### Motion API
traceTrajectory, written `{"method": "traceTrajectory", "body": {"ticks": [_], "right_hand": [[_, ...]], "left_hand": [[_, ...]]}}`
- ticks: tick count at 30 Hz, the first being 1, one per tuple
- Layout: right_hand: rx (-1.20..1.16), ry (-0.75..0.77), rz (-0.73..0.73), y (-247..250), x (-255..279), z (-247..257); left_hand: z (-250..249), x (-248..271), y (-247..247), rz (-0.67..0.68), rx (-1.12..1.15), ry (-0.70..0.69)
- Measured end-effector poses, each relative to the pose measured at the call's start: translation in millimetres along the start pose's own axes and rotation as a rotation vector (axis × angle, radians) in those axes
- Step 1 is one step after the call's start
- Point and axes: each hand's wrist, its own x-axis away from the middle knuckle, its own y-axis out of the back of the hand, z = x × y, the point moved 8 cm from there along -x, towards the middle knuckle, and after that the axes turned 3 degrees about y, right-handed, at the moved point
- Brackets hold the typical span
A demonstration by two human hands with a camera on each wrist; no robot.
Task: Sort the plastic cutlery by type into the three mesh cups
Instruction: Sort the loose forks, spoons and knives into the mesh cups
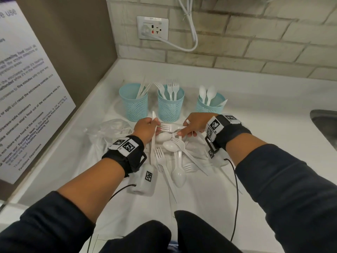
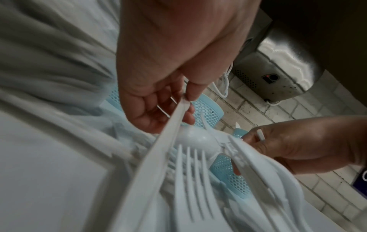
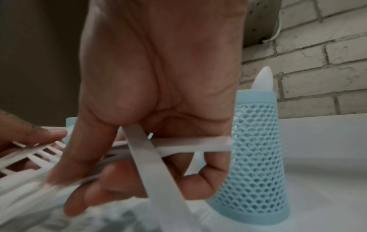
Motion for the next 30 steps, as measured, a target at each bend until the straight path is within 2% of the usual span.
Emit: {"method": "traceTrajectory", "body": {"ticks": [6,13,16,18,21,30], "right_hand": [[-0.087,-0.011,-0.064,33,17,-2],[-0.28,0.008,-0.173,52,18,-14],[-0.477,0.051,-0.226,49,12,-19],[-0.645,0.099,-0.252,47,10,-19],[-0.803,0.167,-0.257,48,12,-12],[-1.006,0.246,-0.312,57,12,7]], "left_hand": [[-12,2,4,-0.077,0.106,-0.03],[-16,6,-19,0.189,0.615,0.15],[-26,12,-29,0.307,0.744,0.178],[-33,15,-34,0.335,0.727,0.157],[-43,16,-41,0.327,0.541,0.059],[-53,18,-60,0.364,0.254,-0.059]]}}
